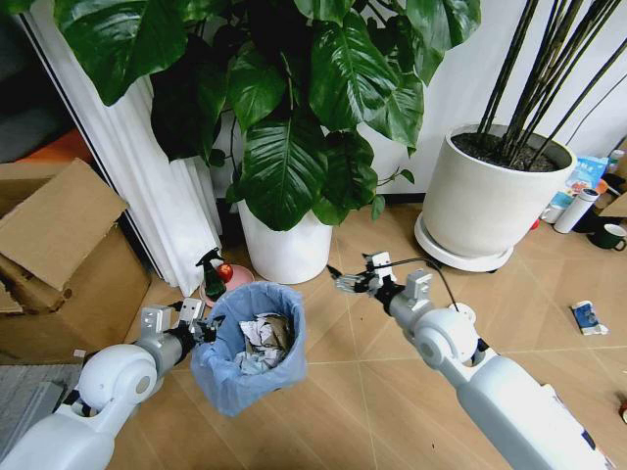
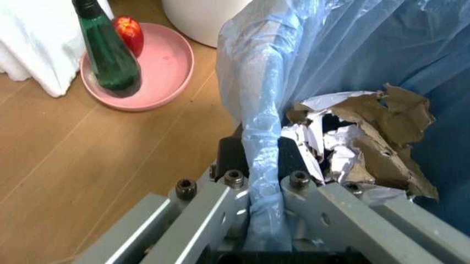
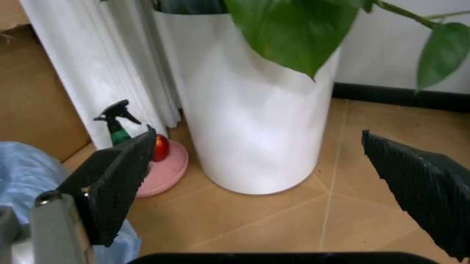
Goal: Pick up the trash bin and place the garbage on the floor into it.
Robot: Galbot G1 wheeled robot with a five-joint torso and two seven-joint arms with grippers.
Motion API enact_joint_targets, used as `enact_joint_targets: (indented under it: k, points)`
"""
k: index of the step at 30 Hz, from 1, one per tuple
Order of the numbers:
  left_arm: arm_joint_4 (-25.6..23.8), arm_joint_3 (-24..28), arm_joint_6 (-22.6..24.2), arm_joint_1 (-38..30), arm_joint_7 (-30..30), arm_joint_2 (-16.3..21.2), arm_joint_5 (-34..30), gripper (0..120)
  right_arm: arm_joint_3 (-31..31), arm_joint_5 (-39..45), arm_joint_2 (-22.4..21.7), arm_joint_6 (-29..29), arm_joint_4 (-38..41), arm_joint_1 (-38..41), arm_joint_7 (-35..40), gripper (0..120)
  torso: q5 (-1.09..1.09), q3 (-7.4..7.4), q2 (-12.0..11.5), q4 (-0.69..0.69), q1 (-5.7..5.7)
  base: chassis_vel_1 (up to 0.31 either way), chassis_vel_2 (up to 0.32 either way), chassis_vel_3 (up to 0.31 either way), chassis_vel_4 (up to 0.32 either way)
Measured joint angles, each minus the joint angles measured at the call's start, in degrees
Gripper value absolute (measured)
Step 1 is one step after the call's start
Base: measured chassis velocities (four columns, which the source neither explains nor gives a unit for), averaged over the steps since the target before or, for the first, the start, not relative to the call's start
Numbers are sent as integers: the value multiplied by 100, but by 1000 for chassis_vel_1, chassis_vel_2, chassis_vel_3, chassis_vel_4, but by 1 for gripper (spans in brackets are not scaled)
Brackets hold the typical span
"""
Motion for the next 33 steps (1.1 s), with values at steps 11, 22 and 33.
enact_joint_targets:
  k: [11, 22, 33]
  points:
    - [-75, -73, -5, 84, 7, 24, 15, 0, 284, -138, 142, 24, -25, -254, -75, 100, -1, 0, 0, 2, 0, -25, -20, 23, 21]
    - [-155, -69, -8, 150, 17, 23, 46, 0, 618, -393, 183, 18, 69, -629, -179, 100, -2, 0, 0, 0, 0, -191, -191, 191, 178]
    - [-231, -76, -12, 250, 26, 9, 76, 0, 693, -501, 240, 43, 134, -831, -175, 100, 0, -1, 0, 2, 0, -232, -232, 235, 234]
